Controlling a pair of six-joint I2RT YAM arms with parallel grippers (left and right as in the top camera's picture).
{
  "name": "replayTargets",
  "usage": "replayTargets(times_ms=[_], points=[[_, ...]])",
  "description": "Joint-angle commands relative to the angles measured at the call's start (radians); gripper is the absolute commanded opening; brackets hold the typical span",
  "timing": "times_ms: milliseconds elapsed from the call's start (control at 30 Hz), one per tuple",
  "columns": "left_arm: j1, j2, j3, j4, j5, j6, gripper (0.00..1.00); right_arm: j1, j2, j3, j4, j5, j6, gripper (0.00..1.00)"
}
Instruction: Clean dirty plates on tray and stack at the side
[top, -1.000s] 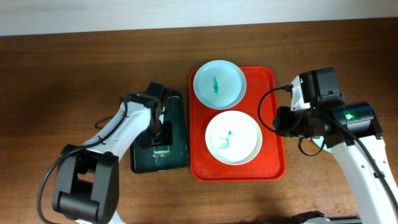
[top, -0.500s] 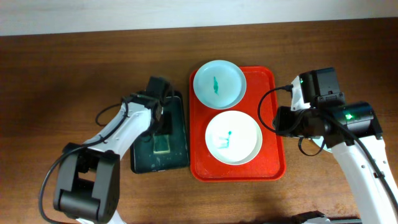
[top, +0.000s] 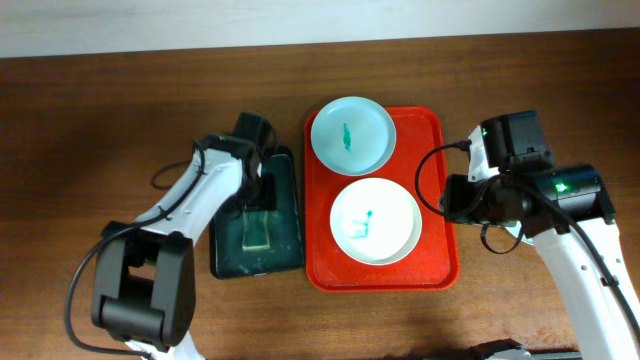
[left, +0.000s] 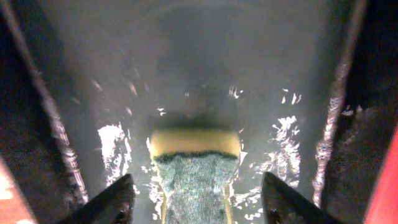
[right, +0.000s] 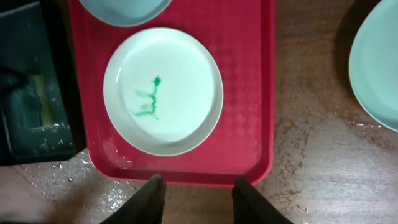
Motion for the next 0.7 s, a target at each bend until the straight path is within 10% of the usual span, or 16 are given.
replayTargets(times_ms=[0,333,467,667], points=[[0.005,0.005,0.045,-0.079,0.013,0.019,0.71,0.002,0.001,-0.002,-0.008,0.011,-0.010,0.38],[0.003,0.008,-0.154,0.014,0.071,-0.014,0.31,0.002,0.001,-0.002,-0.008,0.011,-0.010,0.43],[0.005,0.008,-0.211,0.112,0.070,-0.014,0.00,0.002,0.003,-0.002,-0.008,0.011,-0.010,0.43],[0.005,0.006,0.002,-0.080,0.066,-0.005,0.00,0.000,0.053,-0.012,-0.044,0.012,0.051,0.43]])
